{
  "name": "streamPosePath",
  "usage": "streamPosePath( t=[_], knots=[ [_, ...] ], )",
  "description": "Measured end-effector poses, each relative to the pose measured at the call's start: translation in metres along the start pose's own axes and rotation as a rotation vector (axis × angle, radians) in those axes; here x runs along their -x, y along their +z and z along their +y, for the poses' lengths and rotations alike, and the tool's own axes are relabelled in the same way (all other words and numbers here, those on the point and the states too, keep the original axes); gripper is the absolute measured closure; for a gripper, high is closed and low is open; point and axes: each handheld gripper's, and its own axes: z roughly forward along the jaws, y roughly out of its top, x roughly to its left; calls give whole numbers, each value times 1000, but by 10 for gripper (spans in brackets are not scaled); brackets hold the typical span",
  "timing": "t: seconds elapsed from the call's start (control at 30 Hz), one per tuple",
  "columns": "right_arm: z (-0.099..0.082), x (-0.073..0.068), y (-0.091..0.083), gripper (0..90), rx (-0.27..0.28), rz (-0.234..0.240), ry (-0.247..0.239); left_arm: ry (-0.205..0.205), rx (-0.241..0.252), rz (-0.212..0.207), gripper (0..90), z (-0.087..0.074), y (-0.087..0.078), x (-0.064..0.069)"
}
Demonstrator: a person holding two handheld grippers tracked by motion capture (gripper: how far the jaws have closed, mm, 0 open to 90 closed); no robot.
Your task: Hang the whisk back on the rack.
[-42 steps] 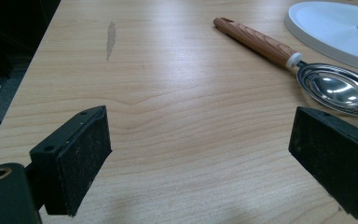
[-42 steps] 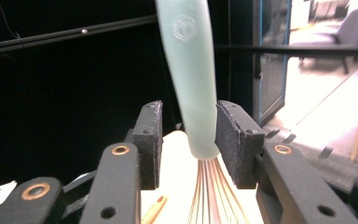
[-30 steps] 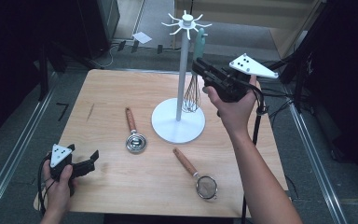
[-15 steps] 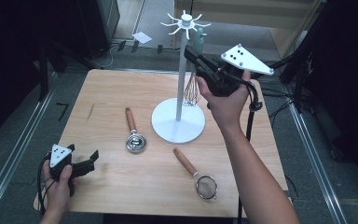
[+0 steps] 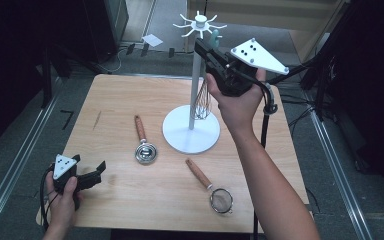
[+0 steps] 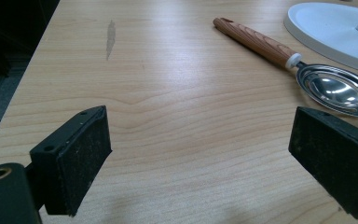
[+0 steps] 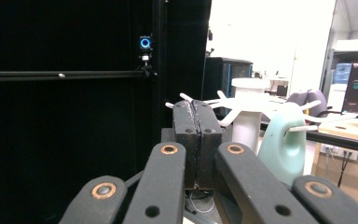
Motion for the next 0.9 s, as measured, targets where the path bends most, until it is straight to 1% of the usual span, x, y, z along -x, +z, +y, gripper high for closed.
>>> streamPosePath(
  t=[0.2, 0.23, 0.4, 0.47, 0.5, 0.6, 0.9],
  knots=[
    [-1, 3, -3, 900, 6, -19, -10, 0, 0, 1, 61, 0, 0, 0],
    [0, 5, -4, 900, 5, -22, 1, 3, -1, 3, 61, 0, 0, 0],
    [-1, 12, -7, 900, 12, -35, 4, 4, -1, 3, 61, 0, 0, 0],
    [-2, 18, -9, 900, 9, -45, 14, 4, -1, 4, 61, 0, 0, 0],
    [-2, 18, -9, 900, 9, -45, 14, 4, -1, 4, 61, 0, 0, 0],
    [-3, 24, -10, 900, 5, -57, 25, 5, -2, 4, 61, 0, 0, 0],
    [-4, 35, -7, 900, -2, -83, 38, 5, -1, 3, 61, 0, 0, 0]
  ],
)
